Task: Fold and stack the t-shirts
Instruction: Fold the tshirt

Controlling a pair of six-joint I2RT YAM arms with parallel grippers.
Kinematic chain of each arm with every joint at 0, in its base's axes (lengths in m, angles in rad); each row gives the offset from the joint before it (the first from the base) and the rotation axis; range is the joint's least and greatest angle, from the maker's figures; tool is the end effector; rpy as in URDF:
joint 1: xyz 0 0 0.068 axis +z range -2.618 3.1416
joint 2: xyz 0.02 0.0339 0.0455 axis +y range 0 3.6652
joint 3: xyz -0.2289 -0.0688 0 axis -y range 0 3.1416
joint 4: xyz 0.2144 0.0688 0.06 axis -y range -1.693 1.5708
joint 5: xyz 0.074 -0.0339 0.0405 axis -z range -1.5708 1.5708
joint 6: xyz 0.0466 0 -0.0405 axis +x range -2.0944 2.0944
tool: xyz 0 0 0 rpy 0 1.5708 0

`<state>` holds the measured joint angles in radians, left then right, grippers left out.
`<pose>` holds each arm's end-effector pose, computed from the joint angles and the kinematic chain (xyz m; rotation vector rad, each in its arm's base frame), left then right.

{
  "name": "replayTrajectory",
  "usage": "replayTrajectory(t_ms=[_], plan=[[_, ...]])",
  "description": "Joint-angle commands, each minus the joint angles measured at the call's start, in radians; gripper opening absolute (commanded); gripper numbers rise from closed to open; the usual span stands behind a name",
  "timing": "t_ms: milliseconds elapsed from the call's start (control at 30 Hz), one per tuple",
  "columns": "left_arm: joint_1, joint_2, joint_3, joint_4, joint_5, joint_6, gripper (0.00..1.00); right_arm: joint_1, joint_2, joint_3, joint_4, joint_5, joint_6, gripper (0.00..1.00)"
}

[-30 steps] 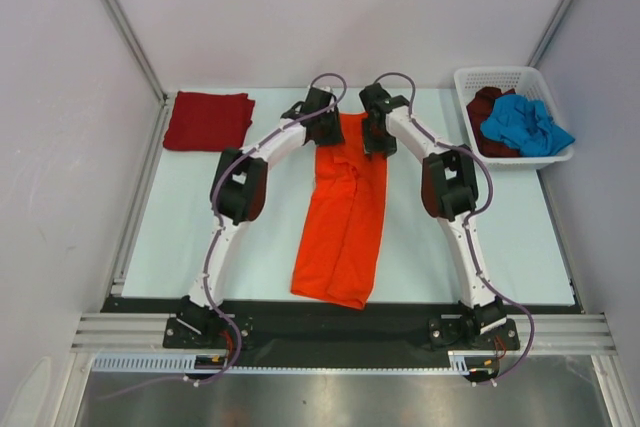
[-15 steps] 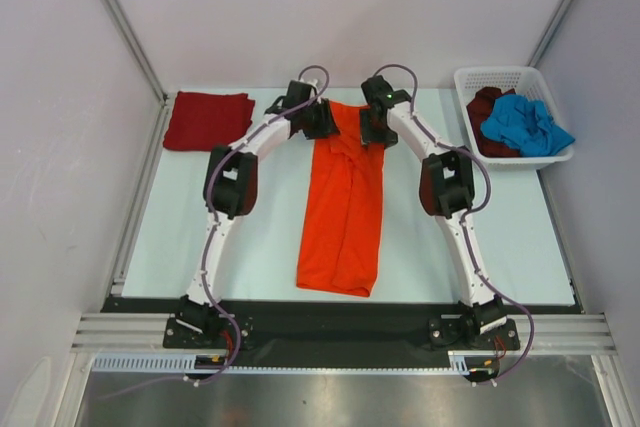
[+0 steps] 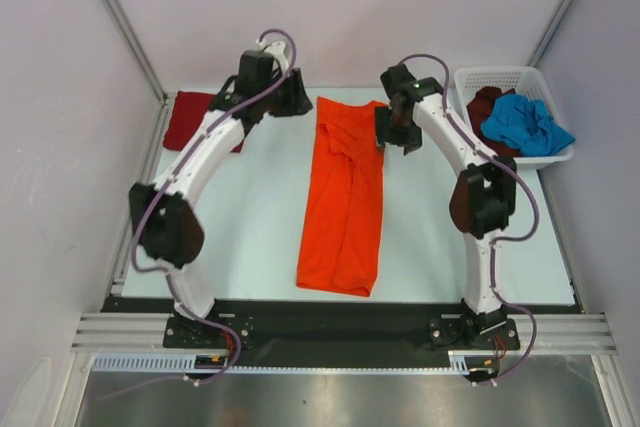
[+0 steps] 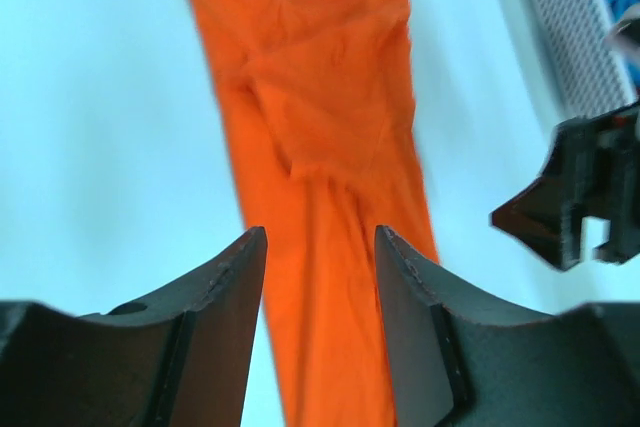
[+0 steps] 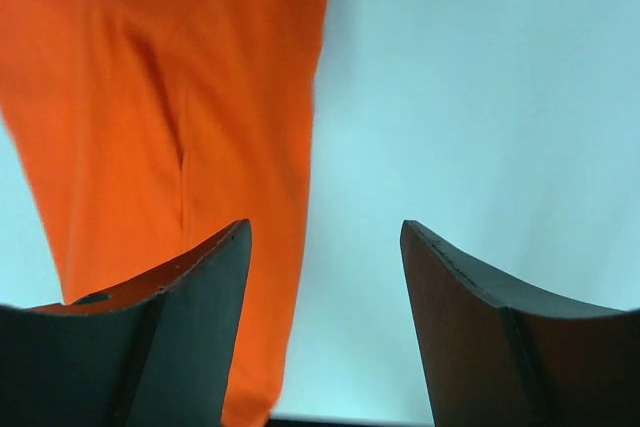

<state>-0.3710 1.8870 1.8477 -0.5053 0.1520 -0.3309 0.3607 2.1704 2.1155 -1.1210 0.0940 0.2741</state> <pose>0.3800 -0.1554 0.3204 0.1360 2.1584 -0.5730 0.3878 0.1416 0.2395 -0.0928 2.7358 0.0486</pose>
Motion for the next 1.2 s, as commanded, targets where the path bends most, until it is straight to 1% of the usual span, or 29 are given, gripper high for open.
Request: replayTrajectory(t_ms=[0,33,67,100,133,167,200,233,267,300,333,367,400,500,600,633,667,700,867,967,1000,1067,1167], plan=[[-0.006,-0.184,-0.273,-0.025,-0.022,0.026,0.53,0.090,-0.202,-0.161,-0.008,-0.080,0.013,0.67],[-0.014,-0.224,-0.327,-0.030,-0.019,0.021,0.52,0.142,-0.248,-0.284,0.036,-0.106,0.005,0.65],[-0.019,-0.305,-0.417,-0.045,-0.011,0.015,0.51,0.168,-0.291,-0.351,0.065,-0.115,-0.009,0.65],[-0.023,-0.339,-0.462,-0.050,0.021,0.003,0.51,0.203,-0.384,-0.415,0.096,-0.122,-0.013,0.65],[-0.037,-0.380,-0.507,-0.050,0.037,-0.005,0.50,0.260,-0.424,-0.559,0.159,-0.123,-0.012,0.64],[-0.048,-0.443,-0.589,-0.049,0.050,-0.014,0.50,0.289,-0.461,-0.619,0.188,-0.128,0.008,0.64],[-0.075,-0.472,-0.625,-0.050,0.075,-0.029,0.49,0.308,-0.531,-0.685,0.235,-0.164,0.023,0.63],[-0.091,-0.495,-0.655,-0.055,0.080,-0.034,0.48,0.319,-0.561,-0.740,0.263,-0.186,0.043,0.63],[-0.109,-0.514,-0.710,-0.061,0.078,-0.039,0.46,0.337,-0.598,-0.855,0.291,-0.213,0.071,0.62],[-0.127,-0.547,-0.741,-0.056,0.080,-0.043,0.42,0.346,-0.630,-0.908,0.326,-0.291,0.103,0.60],[-0.152,-0.560,-0.774,-0.039,0.110,-0.042,0.38,0.365,-0.697,-0.960,0.408,-0.327,0.114,0.58],[-0.160,-0.572,-0.845,-0.020,0.133,-0.037,0.34,0.400,-0.724,-1.065,0.450,-0.353,0.119,0.57],[-0.167,-0.581,-0.879,0.022,0.152,-0.033,0.33,0.421,-0.742,-1.098,0.481,-0.373,0.128,0.57],[-0.187,-0.577,-0.982,0.066,0.187,-0.034,0.31,0.451,-0.768,-1.195,0.535,-0.385,0.140,0.55],[-0.195,-0.552,-1.038,0.093,0.222,-0.055,0.28,0.452,-0.767,-1.246,0.595,-0.399,0.160,0.47],[-0.197,-0.548,-1.045,0.103,0.237,-0.065,0.28,0.452,-0.762,-1.247,0.604,-0.411,0.169,0.43],[-0.197,-0.539,-1.048,0.106,0.283,-0.072,0.28,0.452,-0.747,-1.247,0.613,-0.425,0.174,0.43],[-0.198,-0.539,-1.050,0.108,0.296,-0.085,0.28,0.457,-0.741,-1.253,0.631,-0.448,0.178,0.43],[-0.223,-0.539,-1.050,0.129,0.308,-0.082,0.28,0.462,-0.698,-1.278,0.659,-0.471,0.183,0.41],[-0.223,-0.514,-1.062,0.154,0.389,-0.076,0.28,0.460,-0.690,-1.302,0.673,-0.490,0.175,0.37],[-0.223,-0.493,-1.068,0.160,0.429,-0.068,0.28,0.460,-0.686,-1.307,0.682,-0.519,0.171,0.36],[-0.223,-0.461,-1.076,0.168,0.464,-0.057,0.29,0.462,-0.666,-1.325,0.690,-0.549,0.168,0.34],[-0.226,-0.402,-1.091,0.179,0.517,-0.053,0.29,0.460,-0.641,-1.339,0.693,-0.559,0.169,0.32]])
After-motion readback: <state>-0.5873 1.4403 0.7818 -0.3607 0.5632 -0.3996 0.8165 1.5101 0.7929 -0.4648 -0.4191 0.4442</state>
